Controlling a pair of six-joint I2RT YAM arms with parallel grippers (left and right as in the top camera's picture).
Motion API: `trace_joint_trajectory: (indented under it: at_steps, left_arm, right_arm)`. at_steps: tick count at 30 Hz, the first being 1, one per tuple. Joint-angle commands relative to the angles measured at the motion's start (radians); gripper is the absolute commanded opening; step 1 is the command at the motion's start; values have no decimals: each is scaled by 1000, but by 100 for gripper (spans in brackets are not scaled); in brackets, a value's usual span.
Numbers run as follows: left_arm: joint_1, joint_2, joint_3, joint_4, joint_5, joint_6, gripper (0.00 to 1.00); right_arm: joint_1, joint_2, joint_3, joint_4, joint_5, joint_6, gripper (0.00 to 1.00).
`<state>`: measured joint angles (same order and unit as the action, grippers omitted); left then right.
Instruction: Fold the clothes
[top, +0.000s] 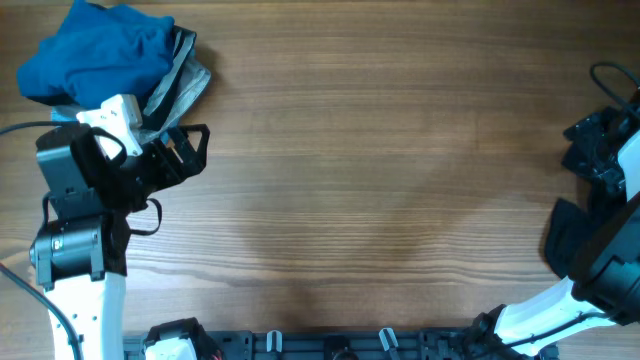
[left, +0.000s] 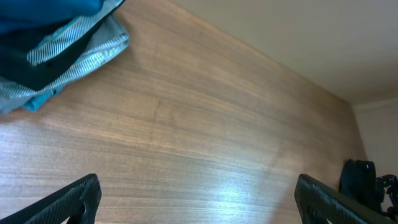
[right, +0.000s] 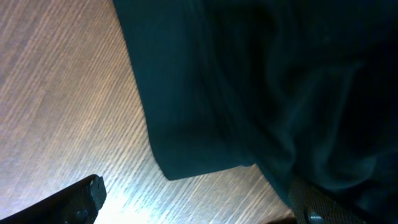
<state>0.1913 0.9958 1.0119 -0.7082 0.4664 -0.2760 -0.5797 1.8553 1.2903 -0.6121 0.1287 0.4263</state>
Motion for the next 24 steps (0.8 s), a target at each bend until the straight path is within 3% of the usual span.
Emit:
trace_joint_trajectory:
  at_steps: [1,6,8,10,11,13,15,18,24]
  left_arm:
    - [-5,28,21,-10,16,-1,100]
    - [-5,33,21,-19,17,-2,100]
    - [-5,30,21,-21,17,-2,100]
    - [-5,24,21,-23,26,-1,100]
    - [-5,20,21,-22,35,-1,100]
    - [-4,13,21,-20,39,-1,100]
    - [-4,0,21,-14,39,-1,98]
    - [-4,-36,21,27,52,-2,97]
    - [-4,-169,23,142,68,-2,99]
  right_arm:
    - [2,44,13,23,117,-46,99]
    - [2,158,13,22,108,-87,94]
    - [0,202,13,17,101,-84,84]
    - [0,225,13,17,45,-85,57]
    - [0,225,13,17,-13,-85,33]
    - [4,207,15,27,-186,-96,11]
    - [29,166,15,56,-414,-173,4]
    - [153,85,15,67,-621,-242,4]
    - [647,43,15,90,-664,-181,6]
